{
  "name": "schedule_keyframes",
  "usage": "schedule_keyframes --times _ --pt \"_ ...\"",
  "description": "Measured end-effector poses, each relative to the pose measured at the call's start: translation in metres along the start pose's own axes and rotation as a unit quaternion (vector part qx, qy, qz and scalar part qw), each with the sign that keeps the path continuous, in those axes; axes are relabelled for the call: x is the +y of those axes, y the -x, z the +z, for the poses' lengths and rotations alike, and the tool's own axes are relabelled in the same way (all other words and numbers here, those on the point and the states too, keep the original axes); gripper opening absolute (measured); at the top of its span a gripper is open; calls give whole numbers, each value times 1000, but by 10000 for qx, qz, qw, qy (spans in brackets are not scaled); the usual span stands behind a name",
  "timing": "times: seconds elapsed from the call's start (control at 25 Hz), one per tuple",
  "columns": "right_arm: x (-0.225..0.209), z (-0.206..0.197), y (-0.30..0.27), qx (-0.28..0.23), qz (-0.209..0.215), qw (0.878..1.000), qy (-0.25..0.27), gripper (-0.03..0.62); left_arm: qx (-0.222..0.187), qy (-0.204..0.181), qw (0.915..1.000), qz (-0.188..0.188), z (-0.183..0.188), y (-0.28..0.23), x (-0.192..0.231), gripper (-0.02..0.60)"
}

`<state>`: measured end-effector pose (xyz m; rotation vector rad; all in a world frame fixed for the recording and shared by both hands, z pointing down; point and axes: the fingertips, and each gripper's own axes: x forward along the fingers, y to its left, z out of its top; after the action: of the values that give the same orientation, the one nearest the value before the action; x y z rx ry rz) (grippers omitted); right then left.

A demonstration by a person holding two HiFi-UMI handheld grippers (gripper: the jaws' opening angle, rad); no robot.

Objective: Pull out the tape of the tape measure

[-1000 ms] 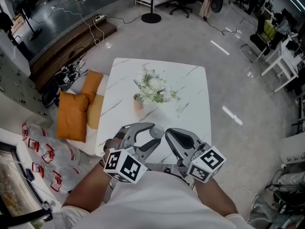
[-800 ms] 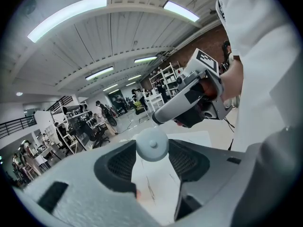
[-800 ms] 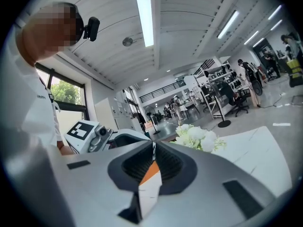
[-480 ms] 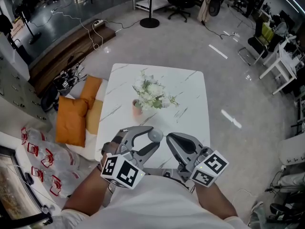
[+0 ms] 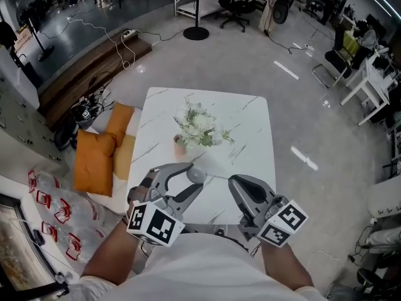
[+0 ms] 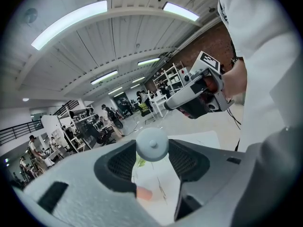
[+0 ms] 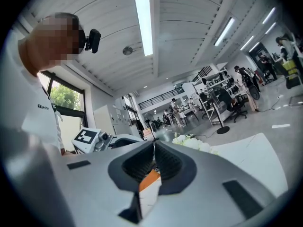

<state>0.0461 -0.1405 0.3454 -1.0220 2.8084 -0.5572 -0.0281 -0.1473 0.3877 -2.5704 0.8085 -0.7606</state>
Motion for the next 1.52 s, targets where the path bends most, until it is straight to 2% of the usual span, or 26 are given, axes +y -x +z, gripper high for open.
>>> schedule_keyframes --times 0.28,0.76,1.04,1.16,1.52 --pt "-3 11 6 -116 -67 9999 107 20 -78 59 9998 172 8 9 15 222" --pt "3 26 14 -290 -145 9988 357 18 -215 62 9995 206 22 13 16 222" --pt "-10 35 25 -501 -449 9974 252 18 -92 194 9987 462 8 26 34 222" --pt "-18 38 31 -538 -533 9969 223 18 -47 94 9987 505 -2 30 37 222" --pt "-24 46 34 -624 -609 9957 319 18 -83 197 9982 567 6 29 40 222"
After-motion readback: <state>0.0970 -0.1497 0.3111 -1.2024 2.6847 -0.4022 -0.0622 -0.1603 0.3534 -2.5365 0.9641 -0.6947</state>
